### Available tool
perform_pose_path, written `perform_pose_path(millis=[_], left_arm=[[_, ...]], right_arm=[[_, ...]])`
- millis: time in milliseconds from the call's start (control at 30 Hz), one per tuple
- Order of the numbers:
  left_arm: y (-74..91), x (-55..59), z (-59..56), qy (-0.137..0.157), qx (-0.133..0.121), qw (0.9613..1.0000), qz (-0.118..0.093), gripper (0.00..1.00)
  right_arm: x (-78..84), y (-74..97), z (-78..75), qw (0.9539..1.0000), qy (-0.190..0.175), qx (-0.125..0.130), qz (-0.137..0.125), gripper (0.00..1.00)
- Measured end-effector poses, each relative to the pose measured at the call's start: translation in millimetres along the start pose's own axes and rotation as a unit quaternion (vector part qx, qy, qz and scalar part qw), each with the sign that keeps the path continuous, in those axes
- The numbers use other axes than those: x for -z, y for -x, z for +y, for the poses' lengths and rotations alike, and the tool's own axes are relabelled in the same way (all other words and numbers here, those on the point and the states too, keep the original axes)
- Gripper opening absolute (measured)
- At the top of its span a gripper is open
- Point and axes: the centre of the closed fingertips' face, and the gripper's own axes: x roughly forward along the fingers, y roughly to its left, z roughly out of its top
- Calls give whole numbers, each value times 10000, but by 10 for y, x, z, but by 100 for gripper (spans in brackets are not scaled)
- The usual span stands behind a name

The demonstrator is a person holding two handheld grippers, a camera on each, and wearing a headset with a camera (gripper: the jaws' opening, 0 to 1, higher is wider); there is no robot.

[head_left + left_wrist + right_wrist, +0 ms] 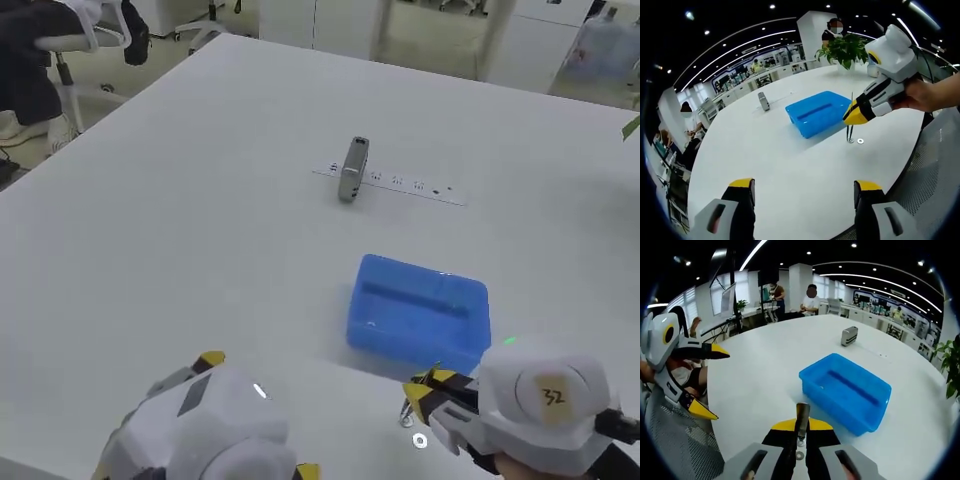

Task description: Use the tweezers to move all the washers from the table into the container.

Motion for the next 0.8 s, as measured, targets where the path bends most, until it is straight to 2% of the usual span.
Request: perform_pose_path(millis=[100,467,800], left_arm=[[17,-39,11,39,-8,9999,-105,82],[24,-61,10,-23,-40,9999,-148,80],[16,-46,14,22,-27,9999,-123,81]], right_arm=[[3,4,-23,9999,-107,16,-22,1],[-103,87,-93,9993,-318,77,-191,1],[-476,294,-211,9978,-267,163,-580,1]])
